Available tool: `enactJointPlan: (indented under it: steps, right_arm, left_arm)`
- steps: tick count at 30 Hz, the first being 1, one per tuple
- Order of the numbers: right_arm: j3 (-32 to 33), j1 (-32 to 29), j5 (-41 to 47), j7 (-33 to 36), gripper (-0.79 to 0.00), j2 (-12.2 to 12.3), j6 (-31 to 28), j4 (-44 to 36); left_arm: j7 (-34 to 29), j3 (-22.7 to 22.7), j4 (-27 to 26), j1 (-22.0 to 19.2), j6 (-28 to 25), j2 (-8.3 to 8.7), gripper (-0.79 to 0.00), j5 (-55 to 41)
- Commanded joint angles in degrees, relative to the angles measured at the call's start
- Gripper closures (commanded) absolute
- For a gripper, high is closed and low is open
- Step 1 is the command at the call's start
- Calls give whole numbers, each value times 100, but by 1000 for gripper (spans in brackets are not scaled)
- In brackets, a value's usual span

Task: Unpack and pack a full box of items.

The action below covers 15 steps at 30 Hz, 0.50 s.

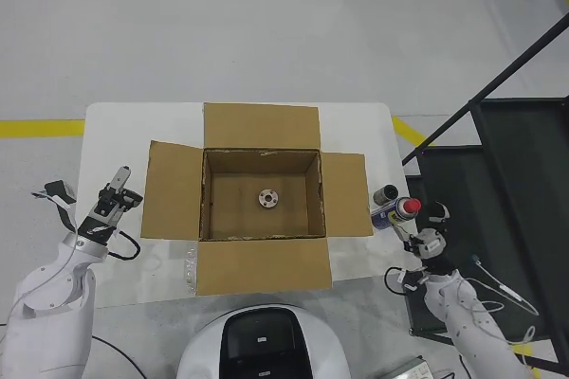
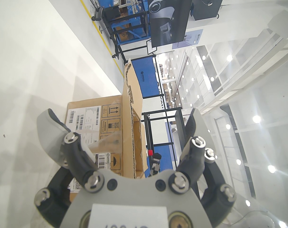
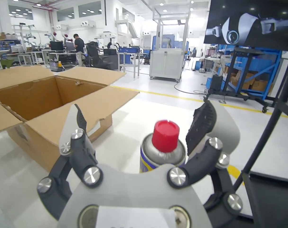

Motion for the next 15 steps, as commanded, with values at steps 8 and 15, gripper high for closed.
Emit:
enactJointPlan:
  steps: [8, 15]
  right_arm:
    - [378, -581, -791, 1943, -785, 204, -522, -2417]
    - [277, -637, -983, 3700, -785, 260, -1293, -3776]
  left_arm:
    - [0, 0, 0, 0, 0, 0, -785, 0]
    - [0, 0, 0, 0, 0, 0, -785, 0]
